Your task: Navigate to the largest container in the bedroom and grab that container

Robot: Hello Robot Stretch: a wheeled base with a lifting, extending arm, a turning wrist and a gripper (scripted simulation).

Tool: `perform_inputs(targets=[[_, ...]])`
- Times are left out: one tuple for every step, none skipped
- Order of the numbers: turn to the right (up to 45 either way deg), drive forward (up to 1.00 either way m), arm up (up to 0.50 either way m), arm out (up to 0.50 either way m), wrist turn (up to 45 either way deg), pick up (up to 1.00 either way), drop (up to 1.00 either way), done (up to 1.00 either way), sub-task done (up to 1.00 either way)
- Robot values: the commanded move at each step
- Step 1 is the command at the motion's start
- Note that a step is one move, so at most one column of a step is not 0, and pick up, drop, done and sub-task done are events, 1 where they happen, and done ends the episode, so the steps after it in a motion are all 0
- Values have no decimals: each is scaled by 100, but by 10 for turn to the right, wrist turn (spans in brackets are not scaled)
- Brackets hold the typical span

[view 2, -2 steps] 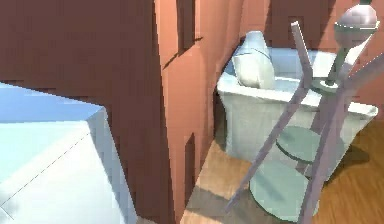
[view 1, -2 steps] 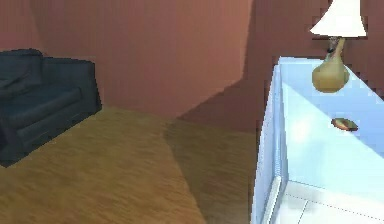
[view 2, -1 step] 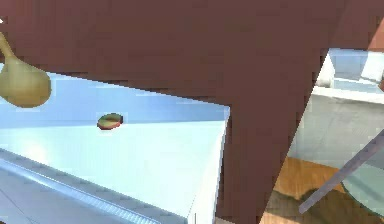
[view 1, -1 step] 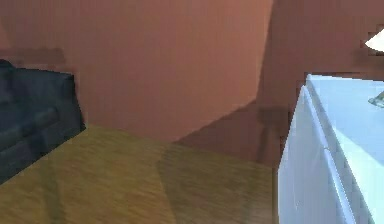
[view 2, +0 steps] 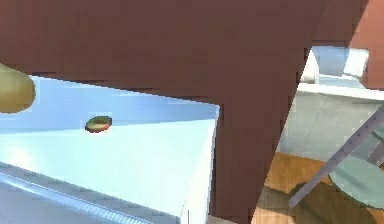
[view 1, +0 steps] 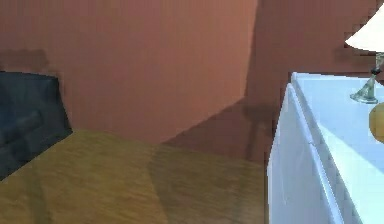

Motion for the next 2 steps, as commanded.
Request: perform_inputs(targets=[[0,40,0,0,0,0,0,0,0],[210,0,0,0,0,0,0,0,0]])
